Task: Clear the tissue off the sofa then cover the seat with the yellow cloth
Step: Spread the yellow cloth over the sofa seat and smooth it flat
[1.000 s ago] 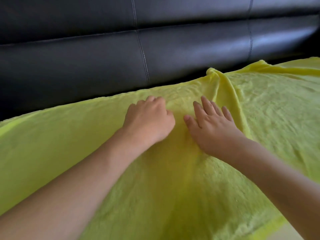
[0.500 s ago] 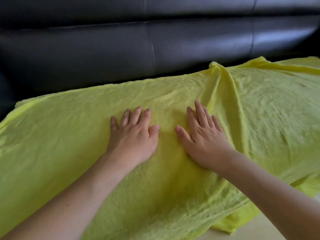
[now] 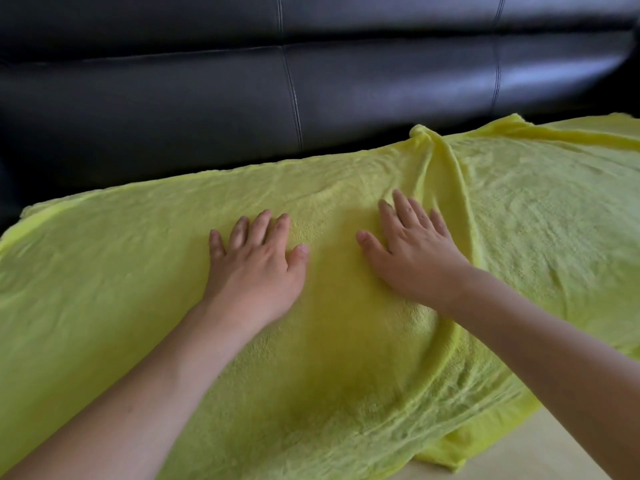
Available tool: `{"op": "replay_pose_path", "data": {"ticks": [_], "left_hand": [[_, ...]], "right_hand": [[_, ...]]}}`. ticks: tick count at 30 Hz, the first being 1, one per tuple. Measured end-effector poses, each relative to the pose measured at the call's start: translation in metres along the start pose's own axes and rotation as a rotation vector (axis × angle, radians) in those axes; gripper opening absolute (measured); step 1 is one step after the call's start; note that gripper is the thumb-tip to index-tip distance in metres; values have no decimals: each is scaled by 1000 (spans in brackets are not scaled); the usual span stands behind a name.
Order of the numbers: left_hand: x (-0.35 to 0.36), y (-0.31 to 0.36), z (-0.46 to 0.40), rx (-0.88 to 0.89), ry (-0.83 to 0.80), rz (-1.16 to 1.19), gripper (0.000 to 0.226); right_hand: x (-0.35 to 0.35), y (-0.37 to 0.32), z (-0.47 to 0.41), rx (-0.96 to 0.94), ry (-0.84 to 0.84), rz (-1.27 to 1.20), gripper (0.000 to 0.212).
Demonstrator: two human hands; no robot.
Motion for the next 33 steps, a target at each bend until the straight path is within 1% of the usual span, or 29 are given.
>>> {"op": "replay_pose_path", "data": {"ticks": [3,5,9,11,14,17,20,22,24,25,27,30,31,33], "left_hand": [[-3,20,-19,19,16,-8,62],[-5,33,-33,38,25,-7,61],[4,30,-47,22,-25,8,62],[11,21,-46,0,-63,-2,63],[13,14,-45,-19,-73,-18,63],[11,20,-51,-57,-72,-40,63],[11,34,-65,-48,-62,-26,61],[14,48,-77,-24,-73,-26,61],[19,56,-85,-40,-98,-41,61],[20,60,-85,-61,-93,-45,60],[17,69,-76,-75,-24,-31,59],[21,105,-39,4,85,55,57],[26,118,-26,27,88,82,57],[40,135,-12,22,59,92,57]], "right_hand": [[-4,-17,-15,-57,33,-10,71],[1,-14,-22,-62,11,8,70],[13,23,-23,-36,-53,17,68],[14,46,-24,-4,-51,20,69],[14,70,-29,-2,-39,29,70],[6,84,-33,-11,15,8,69],[-2,89,-39,-9,73,-33,68],[-4,93,-43,-20,74,-41,69],[1,96,-46,-41,35,-41,70],[4,100,-46,-51,8,-42,70],[9,107,-47,-51,-11,-45,71],[5,114,-44,-74,43,-74,71],[2,114,-42,-88,67,-80,72],[0,116,-35,-126,88,-85,72]]}}
Point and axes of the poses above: each hand's wrist, its own z-axis away from the middle knuckle, its own x-axis out of the palm, y = z × x, the point moved 8 cm from there along -z, towards the middle knuckle, and after that the axes turned 11 degrees about z, right-handed, at the moved point
